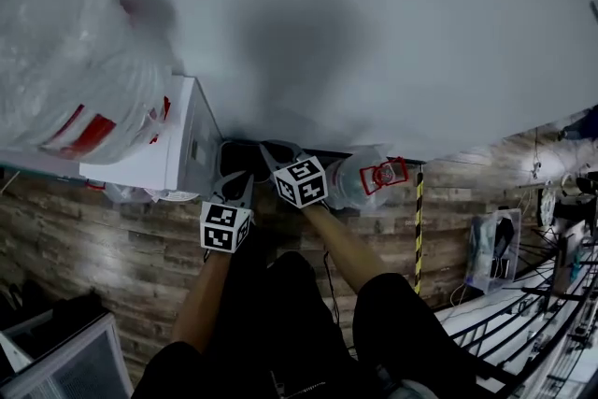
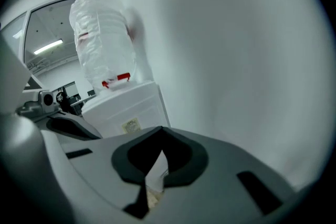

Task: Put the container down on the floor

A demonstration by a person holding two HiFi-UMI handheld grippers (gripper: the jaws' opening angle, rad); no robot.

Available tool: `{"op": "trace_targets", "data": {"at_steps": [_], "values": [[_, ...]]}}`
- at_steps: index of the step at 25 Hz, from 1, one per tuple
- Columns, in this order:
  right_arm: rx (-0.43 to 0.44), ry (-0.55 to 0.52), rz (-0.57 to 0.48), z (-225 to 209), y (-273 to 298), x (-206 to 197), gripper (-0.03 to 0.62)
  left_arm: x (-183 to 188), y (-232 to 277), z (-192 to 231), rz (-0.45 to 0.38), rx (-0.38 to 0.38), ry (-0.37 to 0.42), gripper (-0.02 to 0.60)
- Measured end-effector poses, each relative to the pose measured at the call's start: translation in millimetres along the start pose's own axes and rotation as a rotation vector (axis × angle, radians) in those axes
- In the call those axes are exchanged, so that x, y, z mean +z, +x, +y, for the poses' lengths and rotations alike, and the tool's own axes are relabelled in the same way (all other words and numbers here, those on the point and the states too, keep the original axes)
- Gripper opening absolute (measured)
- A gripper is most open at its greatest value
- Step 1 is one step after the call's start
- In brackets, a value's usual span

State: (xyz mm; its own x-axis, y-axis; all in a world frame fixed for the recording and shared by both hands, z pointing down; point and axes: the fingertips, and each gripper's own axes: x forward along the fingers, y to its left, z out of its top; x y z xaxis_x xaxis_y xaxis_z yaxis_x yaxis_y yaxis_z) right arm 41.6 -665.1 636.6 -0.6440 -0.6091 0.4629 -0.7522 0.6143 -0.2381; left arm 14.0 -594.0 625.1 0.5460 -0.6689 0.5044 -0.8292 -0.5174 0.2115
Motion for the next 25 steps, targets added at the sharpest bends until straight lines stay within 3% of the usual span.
{"op": "trace_targets", "data": {"at_steps": [5,12,19,25], "values": [[0.005,-0.009,-0.018,24,-59,48,0.011,40,-44,-27,-0.008,0.016,0.003,0.017],[0.007,-0.044,-0.077,55,-138,103,0.011,63,-97,-73,-0.021,0.007,0.036,0.017],[0.01,-0.082,-0.147,98,-196,131,0.011,92,-140,-110,-0.072,0.006,0.089,0.017],[-0.008,-0.102,-0.194,121,-218,146,0.011,112,-162,-112,-0.118,0.008,0.102,0.017]]}}
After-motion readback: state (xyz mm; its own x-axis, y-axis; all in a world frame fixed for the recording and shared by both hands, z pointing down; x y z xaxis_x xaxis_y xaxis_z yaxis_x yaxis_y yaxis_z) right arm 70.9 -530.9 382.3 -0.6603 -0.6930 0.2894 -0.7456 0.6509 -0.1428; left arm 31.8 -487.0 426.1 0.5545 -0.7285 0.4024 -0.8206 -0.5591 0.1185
